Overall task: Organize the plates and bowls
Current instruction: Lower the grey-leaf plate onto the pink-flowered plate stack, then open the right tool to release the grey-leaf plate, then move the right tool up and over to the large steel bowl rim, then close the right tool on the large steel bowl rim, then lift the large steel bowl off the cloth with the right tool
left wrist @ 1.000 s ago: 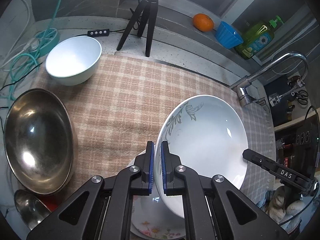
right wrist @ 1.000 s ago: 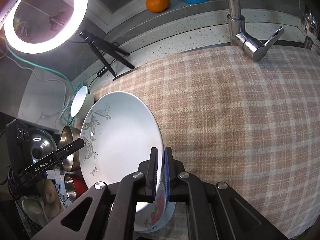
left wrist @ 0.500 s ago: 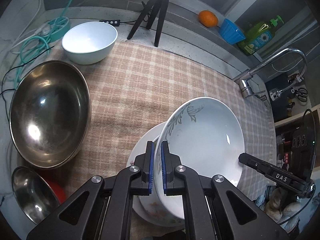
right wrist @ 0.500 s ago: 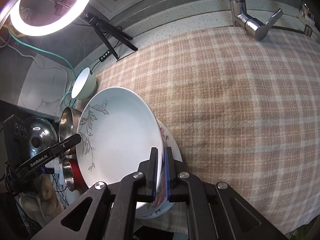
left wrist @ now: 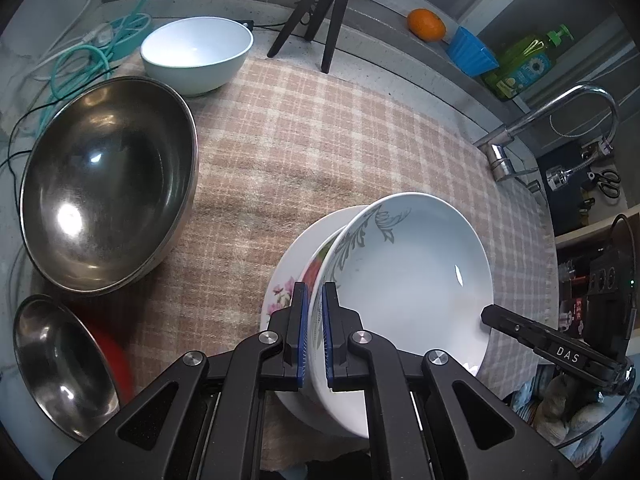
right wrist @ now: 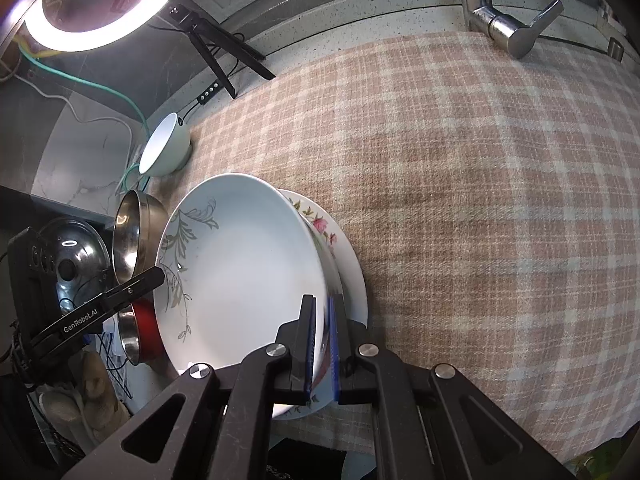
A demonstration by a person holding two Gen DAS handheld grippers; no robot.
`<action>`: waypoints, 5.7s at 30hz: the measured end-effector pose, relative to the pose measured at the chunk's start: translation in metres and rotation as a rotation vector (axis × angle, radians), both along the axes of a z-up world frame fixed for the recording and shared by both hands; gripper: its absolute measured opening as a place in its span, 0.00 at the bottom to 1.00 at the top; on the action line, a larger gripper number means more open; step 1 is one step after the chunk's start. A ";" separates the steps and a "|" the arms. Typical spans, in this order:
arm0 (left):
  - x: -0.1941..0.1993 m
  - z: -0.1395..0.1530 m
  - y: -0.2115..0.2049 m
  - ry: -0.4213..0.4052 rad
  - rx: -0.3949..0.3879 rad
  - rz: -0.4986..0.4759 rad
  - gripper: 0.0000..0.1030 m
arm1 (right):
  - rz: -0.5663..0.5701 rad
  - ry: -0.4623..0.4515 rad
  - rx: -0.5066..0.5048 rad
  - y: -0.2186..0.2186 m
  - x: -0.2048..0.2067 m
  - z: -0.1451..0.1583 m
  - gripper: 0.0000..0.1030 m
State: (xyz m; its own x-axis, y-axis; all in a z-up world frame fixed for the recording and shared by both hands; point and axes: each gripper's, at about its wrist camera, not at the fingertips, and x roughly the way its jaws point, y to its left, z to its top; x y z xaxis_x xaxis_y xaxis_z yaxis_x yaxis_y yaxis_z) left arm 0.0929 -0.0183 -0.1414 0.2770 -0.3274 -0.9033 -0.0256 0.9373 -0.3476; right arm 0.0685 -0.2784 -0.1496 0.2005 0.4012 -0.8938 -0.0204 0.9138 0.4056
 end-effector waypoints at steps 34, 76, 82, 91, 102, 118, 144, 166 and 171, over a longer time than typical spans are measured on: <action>-0.001 -0.015 -0.001 0.022 0.029 -0.007 0.05 | 0.028 0.013 -0.043 0.007 -0.002 -0.015 0.06; -0.021 0.063 0.042 -0.196 0.087 0.064 0.34 | 0.092 -0.305 -0.092 0.043 0.005 0.067 0.39; -0.023 0.069 0.068 -0.227 0.101 0.103 0.42 | 0.166 -0.345 -0.199 0.076 0.009 0.077 0.49; -0.020 0.064 0.131 -0.213 0.084 0.201 0.42 | 0.242 -0.324 -0.164 0.127 0.017 0.073 0.49; -0.001 0.028 0.188 -0.116 -0.012 0.271 0.40 | 0.279 -0.213 -0.034 0.188 0.046 0.055 0.46; 0.018 -0.001 0.206 -0.033 -0.062 0.271 0.20 | 0.259 -0.067 0.017 0.236 0.082 0.012 0.25; 0.027 -0.014 0.205 -0.003 -0.039 0.261 0.12 | 0.280 0.013 -0.010 0.256 0.096 -0.017 0.09; 0.029 -0.010 0.196 -0.010 -0.017 0.253 0.11 | 0.270 0.005 -0.024 0.248 0.093 -0.010 0.08; 0.032 -0.003 0.189 -0.028 -0.007 0.237 0.11 | 0.262 -0.006 -0.023 0.241 0.093 -0.004 0.08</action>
State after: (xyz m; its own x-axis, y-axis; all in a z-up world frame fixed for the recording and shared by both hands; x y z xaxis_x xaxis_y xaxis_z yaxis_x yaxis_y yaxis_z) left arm 0.1253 0.1703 -0.1445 0.3714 -0.2566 -0.8923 -0.2350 0.9038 -0.3577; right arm 0.1611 -0.0375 -0.1539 0.0974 0.4194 -0.9026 -0.2602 0.8861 0.3836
